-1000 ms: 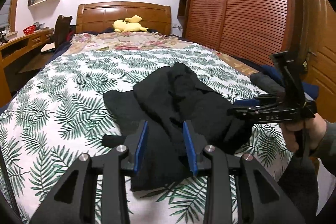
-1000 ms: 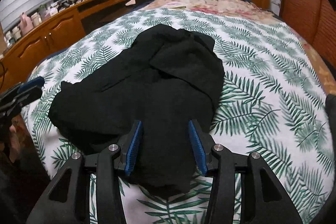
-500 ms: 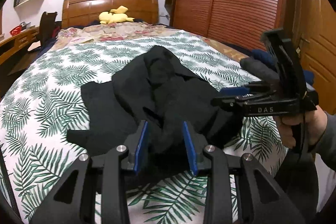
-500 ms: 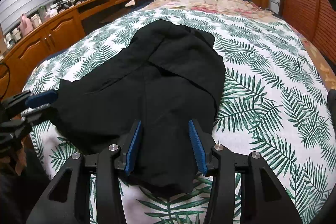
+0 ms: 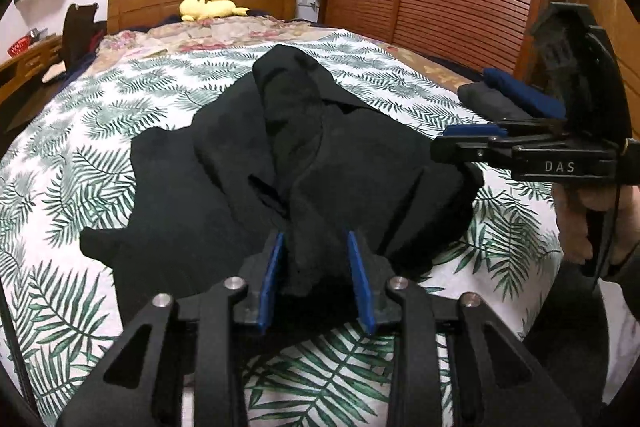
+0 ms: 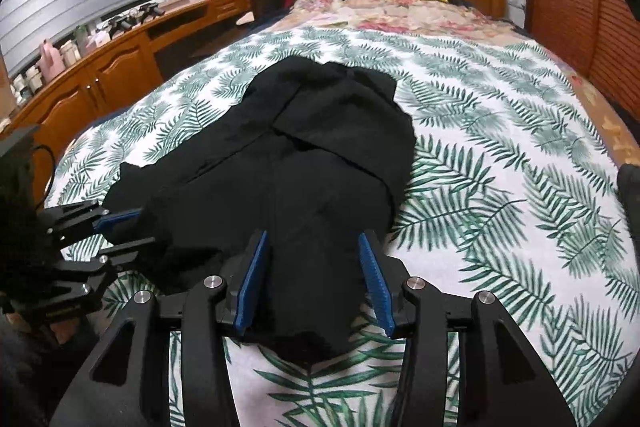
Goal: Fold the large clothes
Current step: 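Open the right tool and release the folded coat, then grasp the folded coat bundle with the left tool while the right tool grasps it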
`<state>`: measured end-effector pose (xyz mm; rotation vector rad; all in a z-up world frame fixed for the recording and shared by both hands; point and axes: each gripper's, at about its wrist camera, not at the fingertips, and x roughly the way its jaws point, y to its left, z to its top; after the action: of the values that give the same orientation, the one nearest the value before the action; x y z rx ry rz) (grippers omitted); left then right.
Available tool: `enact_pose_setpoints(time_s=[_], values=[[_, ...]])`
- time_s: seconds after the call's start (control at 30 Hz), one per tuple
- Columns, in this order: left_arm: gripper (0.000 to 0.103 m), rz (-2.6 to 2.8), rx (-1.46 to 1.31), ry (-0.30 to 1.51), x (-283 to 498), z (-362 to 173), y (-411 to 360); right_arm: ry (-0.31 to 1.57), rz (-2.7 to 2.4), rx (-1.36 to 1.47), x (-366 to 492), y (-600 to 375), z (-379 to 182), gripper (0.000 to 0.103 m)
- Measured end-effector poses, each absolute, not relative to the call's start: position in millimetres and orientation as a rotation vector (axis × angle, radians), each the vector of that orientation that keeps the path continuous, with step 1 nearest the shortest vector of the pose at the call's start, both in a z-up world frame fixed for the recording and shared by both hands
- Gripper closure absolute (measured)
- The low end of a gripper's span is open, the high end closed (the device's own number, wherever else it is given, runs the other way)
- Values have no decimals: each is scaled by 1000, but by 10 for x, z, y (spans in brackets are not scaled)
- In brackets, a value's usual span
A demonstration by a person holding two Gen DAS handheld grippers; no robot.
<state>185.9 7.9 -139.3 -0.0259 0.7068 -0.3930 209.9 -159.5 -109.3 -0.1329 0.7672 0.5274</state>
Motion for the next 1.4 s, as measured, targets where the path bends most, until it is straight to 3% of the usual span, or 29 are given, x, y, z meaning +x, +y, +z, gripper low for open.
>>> enact_pose_setpoints(time_s=[0.03,0.13,0.47,0.7,0.87,0.97,1.2,1.4], values=[[93,-397,-20,709,1851,-1380,72,760,528,-135,2092,-1611,-1082,56],[100,-372,35,682,1775,-1286,18,753,544,-130,2091,-1644,-1071,56],[101,-175,19,609,1624,-870,548,689,694,-138,2168,-1366,-866,56],[101,-100,0,683,1515,-1111,865,700,859,-183,2183,-855,-911,56],[100,-102,-26,742,1509,-1407,885,854,866,-300,2244,-635,-1467,57],[100,-98,-26,758,1500,-1497,872,845,855,-330,2241,-607,-1611,56],[100,-93,-46,755,1473,-1476,881,783,875,-302,2328,-724,-1385,58],[98,-83,-34,767,1466,-1492,868,750,761,-207,2960,-942,-1258,56]])
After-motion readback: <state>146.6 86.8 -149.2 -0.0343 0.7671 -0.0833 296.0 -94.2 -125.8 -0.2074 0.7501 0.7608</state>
